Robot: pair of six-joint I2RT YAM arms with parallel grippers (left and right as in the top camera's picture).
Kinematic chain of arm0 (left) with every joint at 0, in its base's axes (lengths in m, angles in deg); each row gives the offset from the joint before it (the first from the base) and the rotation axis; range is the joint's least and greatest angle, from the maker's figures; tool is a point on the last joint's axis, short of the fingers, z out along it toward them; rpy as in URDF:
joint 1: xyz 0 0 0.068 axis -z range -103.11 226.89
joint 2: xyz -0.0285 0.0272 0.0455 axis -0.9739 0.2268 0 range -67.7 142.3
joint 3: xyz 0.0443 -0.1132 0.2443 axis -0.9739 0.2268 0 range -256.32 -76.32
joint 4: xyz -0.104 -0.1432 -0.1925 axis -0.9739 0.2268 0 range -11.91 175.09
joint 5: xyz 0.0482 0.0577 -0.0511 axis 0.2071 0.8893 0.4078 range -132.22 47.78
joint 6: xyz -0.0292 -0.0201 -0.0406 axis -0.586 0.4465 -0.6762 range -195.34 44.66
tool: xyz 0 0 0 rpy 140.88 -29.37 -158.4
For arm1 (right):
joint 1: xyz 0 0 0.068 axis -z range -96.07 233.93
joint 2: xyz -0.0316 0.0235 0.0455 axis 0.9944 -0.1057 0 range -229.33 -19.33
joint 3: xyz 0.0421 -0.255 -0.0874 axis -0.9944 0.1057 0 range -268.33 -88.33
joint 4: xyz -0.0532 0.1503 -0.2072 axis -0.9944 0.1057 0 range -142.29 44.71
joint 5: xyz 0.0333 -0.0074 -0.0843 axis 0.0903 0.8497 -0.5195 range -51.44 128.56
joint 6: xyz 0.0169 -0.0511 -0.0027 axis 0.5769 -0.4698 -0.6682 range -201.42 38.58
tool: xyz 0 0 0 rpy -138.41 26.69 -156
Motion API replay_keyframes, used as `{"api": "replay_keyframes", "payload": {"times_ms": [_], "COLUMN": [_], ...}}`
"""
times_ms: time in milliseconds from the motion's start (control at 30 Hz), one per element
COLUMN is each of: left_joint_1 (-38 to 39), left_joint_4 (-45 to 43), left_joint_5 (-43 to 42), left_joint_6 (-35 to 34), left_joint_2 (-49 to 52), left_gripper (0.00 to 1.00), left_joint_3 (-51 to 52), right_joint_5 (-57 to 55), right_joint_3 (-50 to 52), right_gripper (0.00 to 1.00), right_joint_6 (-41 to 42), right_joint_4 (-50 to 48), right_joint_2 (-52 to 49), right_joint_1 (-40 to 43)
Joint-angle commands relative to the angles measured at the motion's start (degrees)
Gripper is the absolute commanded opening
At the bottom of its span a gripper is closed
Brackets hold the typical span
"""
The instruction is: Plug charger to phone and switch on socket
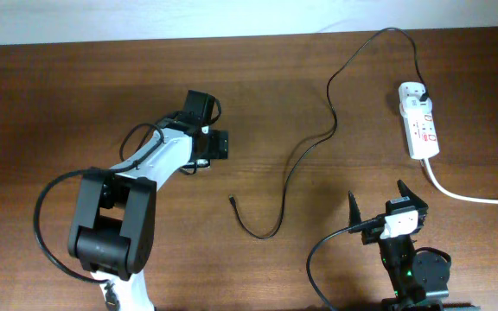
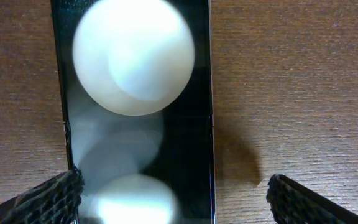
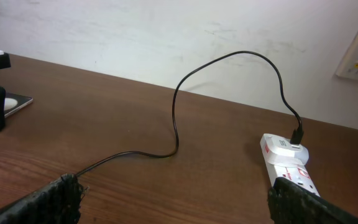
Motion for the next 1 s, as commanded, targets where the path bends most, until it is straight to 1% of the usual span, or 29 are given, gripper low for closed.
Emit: {"api": "replay_keyframes", "payload": {"times_ms": [0,167,300,467,600,733,800,967], "left_joint_1": [-0.04,-0.87,-2.03,-2.08,-2.08,-2.05,-2.08,-2.08], "left_joint_4": [0.31,-4.11,-4.42,-5.29,-6.10,-4.39,-3.02,-2.60], "left_joint_5": [-0.11,1.60,1.62,1.77,1.75,1.75,1.77,1.77], "left_joint_6": [0.35,0.87,2.05,2.08,3.34,3.32,3.32,3.32], "left_joint_2": [2.56,2.56,2.56,2.54,2.54,2.56,2.56,2.56], "left_gripper": [1.00,0.99,0.99,0.99,1.00,1.00,0.97,0.96], "left_joint_3": [0.24,0.04,-2.34,-2.54,-3.41,-3.34,-2.91,-1.53], "right_joint_5": [-0.31,-0.31,-0.31,-0.31,-0.31,-0.31,-0.31,-0.31], "right_joint_3": [0.28,0.28,0.28,0.28,0.28,0.28,0.28,0.28], "right_gripper": [0.99,0.99,0.99,0.99,0.99,0.99,0.99,0.99], "right_joint_6": [0.26,0.26,0.26,0.26,0.26,0.26,0.26,0.26], "right_joint_4": [0.39,0.39,0.39,0.39,0.39,0.39,0.39,0.39], "right_joint_2": [0.48,0.48,0.48,0.48,0.48,0.48,0.48,0.48], "right_joint_1": [-0.42,-0.42,-0.42,-0.42,-0.42,-0.42,-0.42,-0.42]}}
